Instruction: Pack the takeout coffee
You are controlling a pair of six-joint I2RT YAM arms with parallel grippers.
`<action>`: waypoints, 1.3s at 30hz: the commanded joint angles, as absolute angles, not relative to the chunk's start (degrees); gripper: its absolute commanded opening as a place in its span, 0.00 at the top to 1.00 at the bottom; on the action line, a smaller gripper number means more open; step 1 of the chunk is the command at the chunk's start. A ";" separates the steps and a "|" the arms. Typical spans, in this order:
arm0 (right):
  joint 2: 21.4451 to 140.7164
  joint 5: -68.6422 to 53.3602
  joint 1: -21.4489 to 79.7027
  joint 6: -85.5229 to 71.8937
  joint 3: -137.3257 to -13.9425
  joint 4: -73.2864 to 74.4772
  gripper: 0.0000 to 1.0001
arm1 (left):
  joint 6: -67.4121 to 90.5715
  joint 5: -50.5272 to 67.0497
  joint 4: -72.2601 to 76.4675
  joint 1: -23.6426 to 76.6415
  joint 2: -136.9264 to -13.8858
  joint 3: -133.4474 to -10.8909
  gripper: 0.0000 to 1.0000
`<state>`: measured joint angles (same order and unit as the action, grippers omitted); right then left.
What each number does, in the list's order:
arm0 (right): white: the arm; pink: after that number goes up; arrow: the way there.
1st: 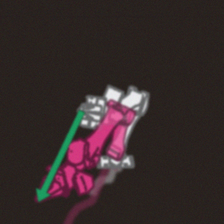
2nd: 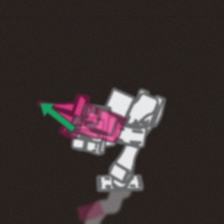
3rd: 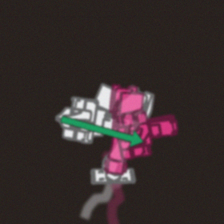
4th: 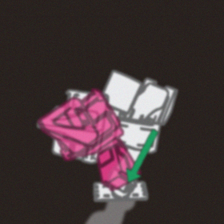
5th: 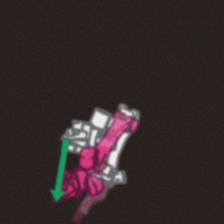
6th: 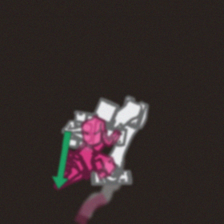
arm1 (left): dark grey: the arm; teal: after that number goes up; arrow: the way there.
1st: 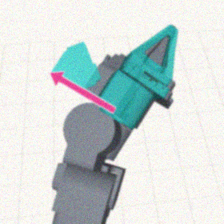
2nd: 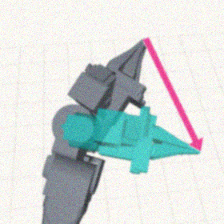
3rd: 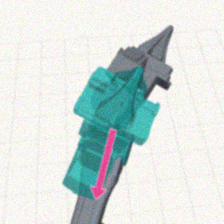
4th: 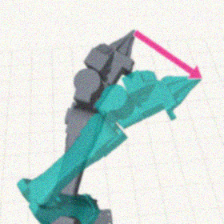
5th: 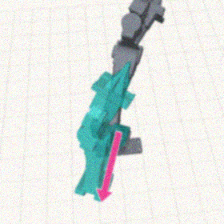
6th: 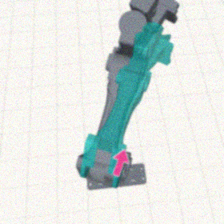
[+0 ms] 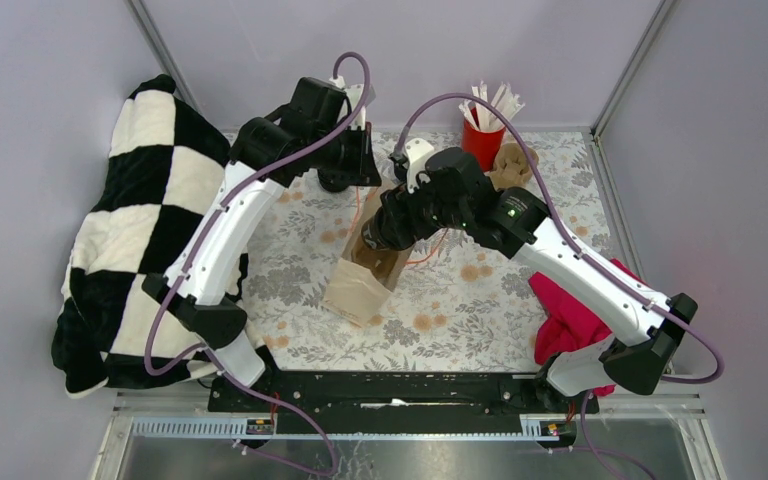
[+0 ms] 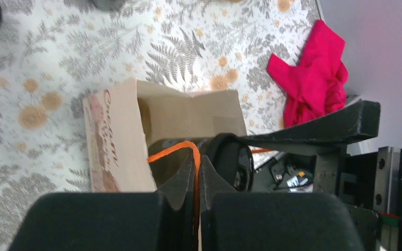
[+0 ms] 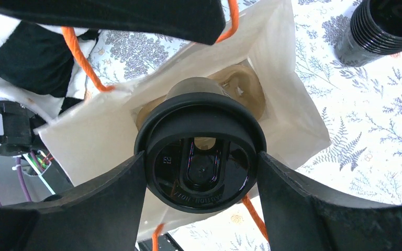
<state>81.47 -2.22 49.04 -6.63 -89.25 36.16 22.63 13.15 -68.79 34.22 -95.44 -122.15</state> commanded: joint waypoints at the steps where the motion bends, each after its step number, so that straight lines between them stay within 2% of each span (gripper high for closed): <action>1: 80.31 -0.35 45.88 -10.70 -92.14 36.64 0.88 | 26.57 12.22 -61.14 34.01 -96.79 -125.55 1.00; 7: 86.94 3.14 41.07 -13.09 -104.79 45.89 0.89 | 42.40 22.08 -30.32 31.00 -91.92 -113.17 1.00; 11: 94.86 6.22 40.80 -10.74 -120.60 55.31 0.89 | 60.16 22.54 -8.35 27.90 -82.77 -92.75 1.00; 14: 100.63 6.77 40.75 -9.74 -130.60 62.26 0.88 | 70.51 19.16 1.94 26.94 -75.05 -78.17 1.00; 17: 103.42 5.14 40.67 -9.56 -134.37 64.60 0.88 | 73.66 15.12 1.06 26.81 -69.44 -71.15 1.00; 22: 103.26 2.64 40.70 -10.66 -130.49 65.06 0.89 | 80.09 13.44 3.22 26.81 -64.87 -64.67 1.00; 29: 106.44 4.04 40.70 -9.78 -136.37 70.11 0.89 | 84.16 10.17 3.40 26.81 -61.61 -63.35 1.00; 31: 106.76 4.62 40.81 -9.63 -137.32 70.06 0.90 | 82.11 9.61 -1.65 26.81 -61.39 -65.38 1.00; 39: 107.31 5.65 46.20 -13.14 -133.54 69.30 0.91 | 82.45 9.85 -8.83 24.00 -56.41 -59.16 1.00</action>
